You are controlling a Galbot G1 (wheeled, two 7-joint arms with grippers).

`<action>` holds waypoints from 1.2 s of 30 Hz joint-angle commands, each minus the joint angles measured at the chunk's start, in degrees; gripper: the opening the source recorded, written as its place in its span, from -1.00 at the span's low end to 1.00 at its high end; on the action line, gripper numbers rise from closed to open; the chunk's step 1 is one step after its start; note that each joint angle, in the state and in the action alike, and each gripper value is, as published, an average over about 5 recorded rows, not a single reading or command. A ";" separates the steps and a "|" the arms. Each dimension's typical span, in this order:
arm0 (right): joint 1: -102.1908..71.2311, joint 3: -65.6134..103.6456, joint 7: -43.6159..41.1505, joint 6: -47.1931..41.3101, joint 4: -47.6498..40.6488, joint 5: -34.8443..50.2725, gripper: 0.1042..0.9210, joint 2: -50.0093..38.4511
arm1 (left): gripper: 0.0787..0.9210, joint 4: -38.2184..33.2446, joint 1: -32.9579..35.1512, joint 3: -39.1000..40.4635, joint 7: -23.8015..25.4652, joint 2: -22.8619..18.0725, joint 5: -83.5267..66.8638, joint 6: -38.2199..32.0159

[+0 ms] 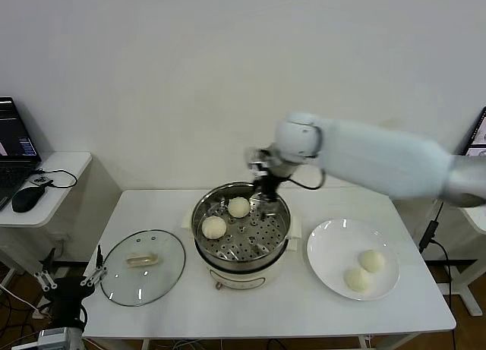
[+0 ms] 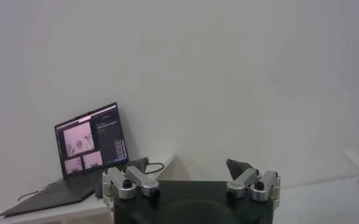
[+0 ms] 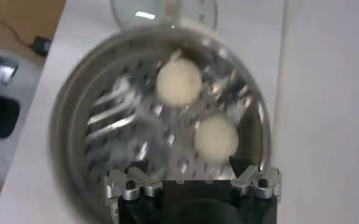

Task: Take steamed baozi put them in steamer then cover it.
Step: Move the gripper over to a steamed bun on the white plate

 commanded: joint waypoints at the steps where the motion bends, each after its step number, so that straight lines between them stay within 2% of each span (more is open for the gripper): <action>1: -3.31 0.80 -8.01 10.46 9.77 -14.26 0.76 -24.14 | 0.77 -0.02 0.26 0.41 0.11 -0.04 0.44 0.06; 7: -16.98 8.47 -6.54 12.41 10.80 -22.52 0.76 -30.11 | 0.77 0.40 0.25 1.20 0.14 -0.22 1.12 0.08; 13: -32.80 19.22 -4.84 12.63 10.19 -27.05 0.76 -30.83 | 0.77 0.32 0.73 1.23 0.19 -0.40 1.51 0.15; 22: -43.54 25.69 -2.86 12.19 7.46 -29.95 0.76 -26.93 | 0.77 0.38 1.31 1.04 0.16 -0.88 1.89 0.12; 36: -47.66 28.98 0.37 11.66 0.39 -32.77 0.76 -19.54 | 0.77 0.71 1.48 0.50 0.18 -1.15 2.06 0.15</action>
